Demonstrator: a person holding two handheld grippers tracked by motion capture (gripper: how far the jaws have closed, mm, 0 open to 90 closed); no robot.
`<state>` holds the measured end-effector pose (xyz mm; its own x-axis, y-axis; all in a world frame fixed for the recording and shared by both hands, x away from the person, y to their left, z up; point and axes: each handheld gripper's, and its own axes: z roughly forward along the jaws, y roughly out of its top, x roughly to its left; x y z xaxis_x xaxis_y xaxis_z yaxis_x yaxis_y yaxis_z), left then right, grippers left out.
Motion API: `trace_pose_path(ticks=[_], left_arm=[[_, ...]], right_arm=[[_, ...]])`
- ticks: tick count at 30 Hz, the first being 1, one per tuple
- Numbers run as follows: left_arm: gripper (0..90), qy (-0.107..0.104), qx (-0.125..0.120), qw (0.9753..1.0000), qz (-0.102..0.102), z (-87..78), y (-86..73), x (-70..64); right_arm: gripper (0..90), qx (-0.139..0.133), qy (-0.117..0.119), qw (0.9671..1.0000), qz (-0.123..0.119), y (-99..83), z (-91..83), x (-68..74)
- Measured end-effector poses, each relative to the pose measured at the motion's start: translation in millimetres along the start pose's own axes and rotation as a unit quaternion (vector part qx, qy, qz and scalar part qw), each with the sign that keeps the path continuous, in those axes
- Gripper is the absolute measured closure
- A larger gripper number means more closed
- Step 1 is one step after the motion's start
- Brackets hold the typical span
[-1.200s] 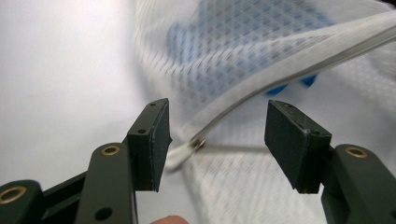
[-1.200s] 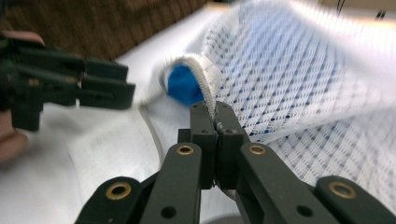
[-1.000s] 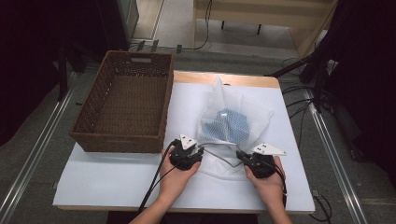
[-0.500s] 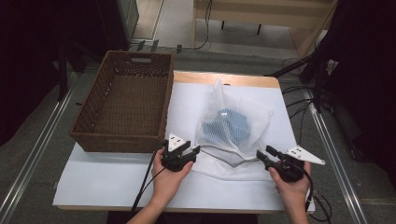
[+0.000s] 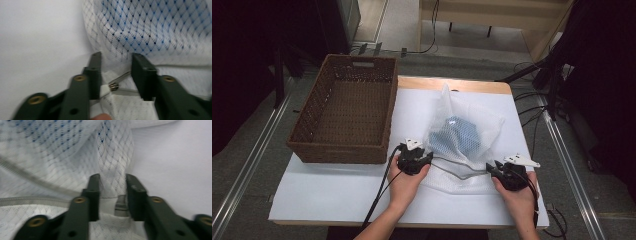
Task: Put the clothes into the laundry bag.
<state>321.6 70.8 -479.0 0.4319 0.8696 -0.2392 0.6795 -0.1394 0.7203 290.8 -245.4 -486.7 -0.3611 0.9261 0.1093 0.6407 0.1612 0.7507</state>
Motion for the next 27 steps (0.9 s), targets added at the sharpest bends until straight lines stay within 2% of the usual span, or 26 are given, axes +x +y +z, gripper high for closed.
trace_pose_path(ticks=[1,2,3,5,6,7,8,9,10,12,13,14,15,17,18,20,21,24,27], left_arm=[[87.7,0.0,0.0,1.0,0.0,0.0,0.0,0.0],[87.7,-0.014,0.005,0.9999,0.002,-1.3,-0.5,1.6],[89.3,-0.019,0.009,0.9997,0.007,-3.0,-0.9,3.3],[90.0,-0.018,0.015,0.9996,0.017,-7.9,-2.0,6.5],[90.0,-0.009,0.015,0.9995,0.025,-11.5,-3.2,8.2],[90.0,-0.03,0.019,0.9989,0.029,-16.8,-6.7,14.0],[90.0,-0.03,0.019,0.9989,0.029,-16.8,-6.7,14.0],[90.0,-0.038,0.018,0.9986,0.032,-18.6,-8.9,14.9],[90.0,-0.039,0.017,0.9984,0.039,-19.9,-10.5,14.1],[89.7,-0.044,0.005,0.9975,0.056,-21.8,-12.9,12.4],[89.7,-0.049,-0.004,0.997,0.059,-23.2,-13.6,12.7],[86.9,-0.05,-0.021,0.9968,0.059,-26.5,-14.7,13.2],[77.6,-0.047,-0.039,0.9961,0.064,-30.5,-15.8,13.4],[61.4,-0.043,-0.059,0.9942,0.079,-39.7,-17.7,15.6],[56.4,-0.044,-0.064,0.9936,0.081,-43.3,-18.4,17.1],[46.1,-0.059,-0.077,0.9926,0.073,-54.4,-21.1,22.9],[41.1,-0.059,-0.082,0.9924,0.071,-59.7,-22.9,25.4],[30.7,-0.071,-0.09,0.9909,0.071,-75.3,-29.7,34.4],[16.1,-0.066,-0.092,0.9904,0.079,-87.9,-37.6,42.8]], right_arm=[[76.3,0.0,0.0,1.0,0.0,0.0,0.0,0.0],[81.5,0.002,0.015,0.9999,0.0,-0.2,-0.6,-0.8],[83.9,0.001,0.018,0.9998,-0.003,-0.7,-1.1,-1.5],[85.8,0.006,0.009,0.9999,0.0,-0.6,-4.5,-6.2],[86.3,0.006,-0.007,0.9999,0.007,-1.3,-7.4,-11.5],[86.7,0.0,-0.013,0.9994,0.033,-5.3,-13.8,-28.3],[86.7,0.0,-0.013,0.9994,0.033,-5.3,-13.8,-28.3],[86.8,-0.006,0.018,0.9985,0.052,-8.1,-15.1,-37.6],[87.1,-0.006,0.023,0.9982,0.054,-10.9,-14.7,-39.4],[86.5,-0.006,-0.012,0.9995,0.028,-7.7,-14.6,-30.8],[86.5,-0.006,-0.012,0.9995,0.028,-7.7,-14.6,-30.8],[84.5,-0.013,-0.022,0.9995,0.018,-7.5,-14.8,-27.6],[78.5,-0.021,-0.02,0.9995,0.015,-8.3,-14.9,-26.7],[60.4,-0.036,0.001,0.9992,0.02,-10.8,-15.9,-29.3],[53.5,-0.048,0.006,0.9986,0.022,-11.3,-18.0,-30.4],[45.3,-0.071,0.015,0.9971,0.023,-11.0,-23.7,-31.4],[41.1,-0.078,0.018,0.9967,0.018,-10.6,-26.2,-30.8],[29.1,-0.086,0.014,0.9962,0.001,-10.7,-30.8,-25.2],[16.1,-0.077,0.033,0.9964,-0.004,-11.1,-34.1,-20.4]])
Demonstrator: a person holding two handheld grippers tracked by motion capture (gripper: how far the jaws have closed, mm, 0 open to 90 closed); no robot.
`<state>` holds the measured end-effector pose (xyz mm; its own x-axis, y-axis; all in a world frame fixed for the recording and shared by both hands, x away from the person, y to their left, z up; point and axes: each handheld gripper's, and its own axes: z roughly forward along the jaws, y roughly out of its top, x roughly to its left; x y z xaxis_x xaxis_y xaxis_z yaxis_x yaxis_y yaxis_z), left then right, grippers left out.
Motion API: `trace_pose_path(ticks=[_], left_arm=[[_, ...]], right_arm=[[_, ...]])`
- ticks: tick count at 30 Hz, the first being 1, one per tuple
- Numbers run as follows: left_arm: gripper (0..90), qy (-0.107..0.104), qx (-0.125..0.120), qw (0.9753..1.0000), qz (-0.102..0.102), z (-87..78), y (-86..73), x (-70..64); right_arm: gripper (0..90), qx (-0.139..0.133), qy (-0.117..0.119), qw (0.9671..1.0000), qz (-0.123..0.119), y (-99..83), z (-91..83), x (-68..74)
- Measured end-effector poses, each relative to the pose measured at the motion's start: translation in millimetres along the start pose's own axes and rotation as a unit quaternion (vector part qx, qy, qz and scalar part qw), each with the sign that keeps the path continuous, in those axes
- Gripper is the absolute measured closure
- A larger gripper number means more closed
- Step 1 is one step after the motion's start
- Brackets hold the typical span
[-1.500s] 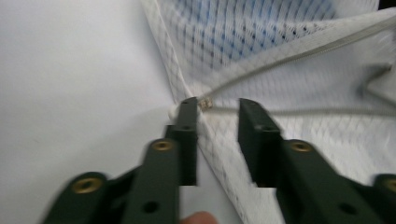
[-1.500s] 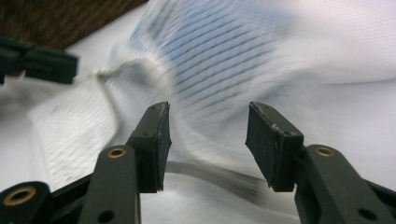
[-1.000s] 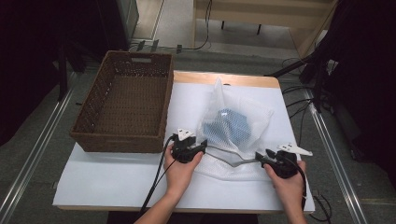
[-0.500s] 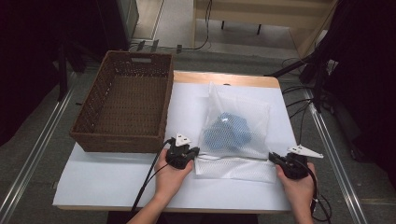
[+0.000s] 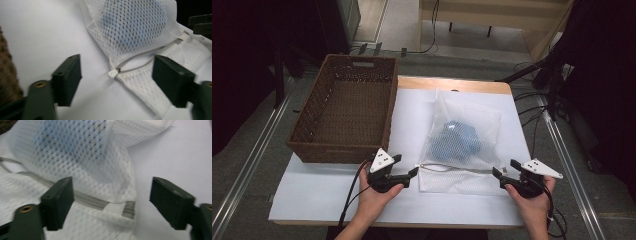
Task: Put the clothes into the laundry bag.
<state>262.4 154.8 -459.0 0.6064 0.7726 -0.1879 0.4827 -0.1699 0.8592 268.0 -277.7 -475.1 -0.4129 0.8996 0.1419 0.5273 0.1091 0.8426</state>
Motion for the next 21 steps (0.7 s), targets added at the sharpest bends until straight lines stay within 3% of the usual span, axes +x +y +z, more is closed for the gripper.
trace_pose_path(ticks=[2,4,9,14,21], left_arm=[[7.8,-0.007,0.0,0.9998,0.017,-9.9,-5.0,4.6],[0.1,-0.009,-0.006,0.9997,0.021,-20.2,-10.2,10.4],[0.0,-0.009,-0.016,0.9997,0.013,-41.9,-18.1,27.2],[0.0,0.02,-0.013,0.9996,0.017,-60.6,-21.0,41.3],[0.0,0.049,-0.029,0.9983,0.009,-89.7,-28.9,61.2]], right_arm=[[13.0,0.001,0.003,1.0,-0.004,-0.9,-2.3,2.9],[12.5,0.0,-0.011,0.9999,-0.005,-1.9,-4.7,5.0],[8.3,0.001,-0.014,0.9999,0.0,-7.0,-10.6,3.4],[4.7,0.003,-0.015,0.9999,0.001,-13.7,-16.8,-1.5],[2.3,-0.005,-0.017,0.9997,0.017,-16.0,-25.0,-10.9]])
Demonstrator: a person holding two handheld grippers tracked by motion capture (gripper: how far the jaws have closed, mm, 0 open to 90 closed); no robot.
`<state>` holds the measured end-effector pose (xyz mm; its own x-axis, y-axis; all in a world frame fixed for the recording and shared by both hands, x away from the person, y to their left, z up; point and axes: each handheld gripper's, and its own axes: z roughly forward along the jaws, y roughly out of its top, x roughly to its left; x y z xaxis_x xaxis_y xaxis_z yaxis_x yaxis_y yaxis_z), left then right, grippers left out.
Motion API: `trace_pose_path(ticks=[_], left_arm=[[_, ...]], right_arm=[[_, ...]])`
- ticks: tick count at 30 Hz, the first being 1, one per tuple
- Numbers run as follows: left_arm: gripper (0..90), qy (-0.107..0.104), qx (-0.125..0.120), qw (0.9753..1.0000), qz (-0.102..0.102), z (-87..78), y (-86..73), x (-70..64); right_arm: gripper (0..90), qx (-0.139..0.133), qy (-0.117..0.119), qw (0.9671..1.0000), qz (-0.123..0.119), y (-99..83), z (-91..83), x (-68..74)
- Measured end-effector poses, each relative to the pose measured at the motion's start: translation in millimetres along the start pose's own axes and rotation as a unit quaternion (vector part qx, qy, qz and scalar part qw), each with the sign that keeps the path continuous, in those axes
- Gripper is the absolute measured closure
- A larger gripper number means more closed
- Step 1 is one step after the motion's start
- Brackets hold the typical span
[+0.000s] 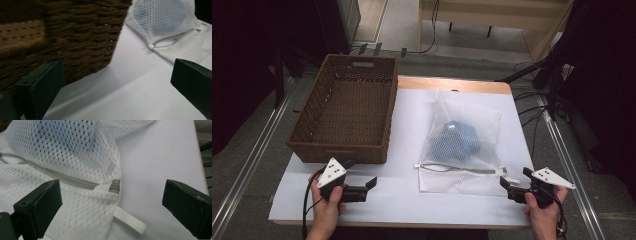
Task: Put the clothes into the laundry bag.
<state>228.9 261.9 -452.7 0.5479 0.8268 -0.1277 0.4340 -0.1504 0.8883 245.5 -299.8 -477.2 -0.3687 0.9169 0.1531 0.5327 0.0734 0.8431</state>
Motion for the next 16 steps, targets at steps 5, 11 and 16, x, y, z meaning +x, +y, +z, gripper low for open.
trace_pose_path(ticks=[5,11,16], left_arm=[[0.0,0.036,-0.012,0.9993,0.009,-21.8,-3.0,18.1],[0.0,0.064,-0.051,0.996,-0.035,-48.3,-3.6,43.7],[0.0,0.073,-0.054,0.9949,-0.043,-52.6,-4.7,50.6]], right_arm=[[1.8,-0.001,0.0,1.0,-0.007,0.6,-4.9,-4.5],[1.8,-0.005,-0.005,1.0,0.004,-0.7,-10.5,-15.0],[1.8,-0.006,-0.004,1.0,0.005,-1.1,-9.6,-14.9]])
